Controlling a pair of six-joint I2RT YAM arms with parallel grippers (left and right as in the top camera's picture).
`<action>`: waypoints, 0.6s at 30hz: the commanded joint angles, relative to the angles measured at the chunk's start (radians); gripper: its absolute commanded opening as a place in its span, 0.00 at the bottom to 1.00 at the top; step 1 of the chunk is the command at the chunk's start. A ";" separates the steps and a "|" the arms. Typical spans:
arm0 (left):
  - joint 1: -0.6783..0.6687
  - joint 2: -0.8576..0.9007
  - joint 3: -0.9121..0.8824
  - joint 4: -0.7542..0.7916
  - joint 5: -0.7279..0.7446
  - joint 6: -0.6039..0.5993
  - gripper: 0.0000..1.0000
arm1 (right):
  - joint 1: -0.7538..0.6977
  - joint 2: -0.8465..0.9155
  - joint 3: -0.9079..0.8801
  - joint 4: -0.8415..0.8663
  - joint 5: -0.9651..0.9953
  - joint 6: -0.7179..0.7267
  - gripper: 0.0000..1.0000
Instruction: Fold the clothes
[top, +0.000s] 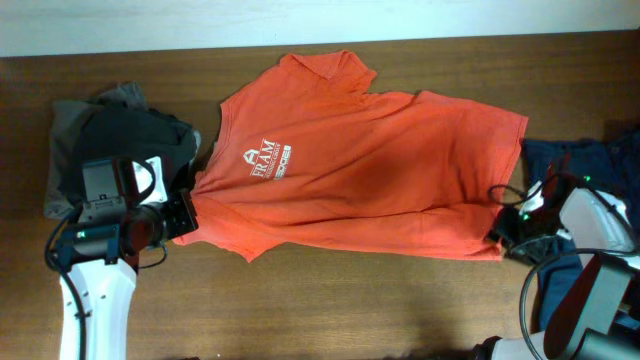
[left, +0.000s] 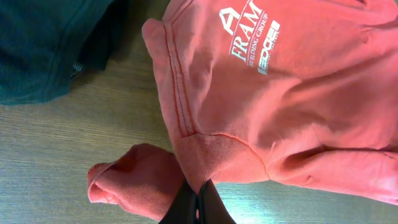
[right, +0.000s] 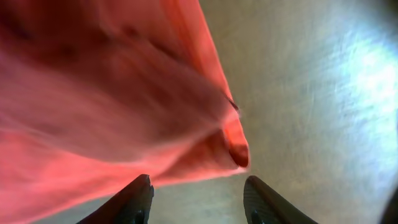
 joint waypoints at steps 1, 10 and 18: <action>0.006 0.021 0.021 0.003 -0.008 0.020 0.01 | 0.004 0.004 -0.041 0.013 0.008 0.016 0.51; 0.006 0.029 0.021 -0.005 -0.008 0.020 0.01 | 0.004 0.003 -0.082 0.139 -0.100 0.001 0.22; 0.006 0.029 0.021 -0.020 -0.035 0.020 0.01 | -0.017 0.003 -0.022 0.140 -0.057 -0.033 0.58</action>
